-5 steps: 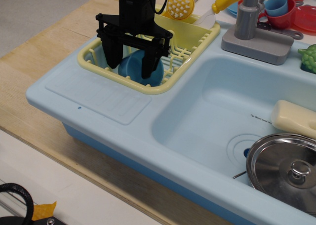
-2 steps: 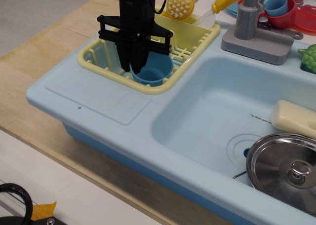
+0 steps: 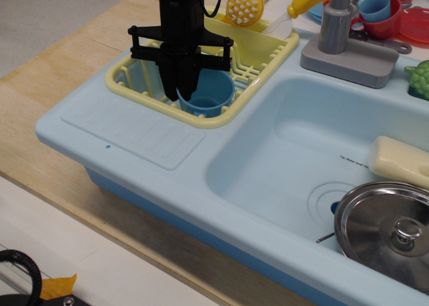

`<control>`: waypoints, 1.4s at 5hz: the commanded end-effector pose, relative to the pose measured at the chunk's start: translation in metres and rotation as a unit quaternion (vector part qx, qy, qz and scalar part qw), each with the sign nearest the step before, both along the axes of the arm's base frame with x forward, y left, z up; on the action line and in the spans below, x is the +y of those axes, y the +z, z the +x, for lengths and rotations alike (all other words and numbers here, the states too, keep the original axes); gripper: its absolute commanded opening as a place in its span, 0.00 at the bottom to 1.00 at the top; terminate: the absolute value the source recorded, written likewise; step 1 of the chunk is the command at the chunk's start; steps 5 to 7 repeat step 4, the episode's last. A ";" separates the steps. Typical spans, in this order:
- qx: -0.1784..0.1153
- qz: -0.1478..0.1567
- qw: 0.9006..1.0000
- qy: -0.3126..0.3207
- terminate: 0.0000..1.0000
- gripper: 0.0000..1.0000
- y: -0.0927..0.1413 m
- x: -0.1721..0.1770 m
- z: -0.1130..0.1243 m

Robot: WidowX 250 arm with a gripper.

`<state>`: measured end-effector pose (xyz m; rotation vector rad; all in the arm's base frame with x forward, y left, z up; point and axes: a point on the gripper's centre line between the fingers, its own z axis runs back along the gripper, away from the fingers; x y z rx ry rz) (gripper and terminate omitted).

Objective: Flip cup upright

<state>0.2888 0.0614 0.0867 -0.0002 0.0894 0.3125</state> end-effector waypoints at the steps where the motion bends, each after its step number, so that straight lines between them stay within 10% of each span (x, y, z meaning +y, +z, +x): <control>1: 0.010 -0.024 1.000 0.015 0.00 1.00 0.001 0.010 0.006; 3: 0.010 -0.024 1.000 0.015 0.00 1.00 0.001 0.010 0.006; 4: 0.010 -0.024 1.000 0.015 1.00 1.00 0.001 0.010 0.006; 7: 0.010 -0.024 1.000 0.015 1.00 1.00 0.001 0.010 0.006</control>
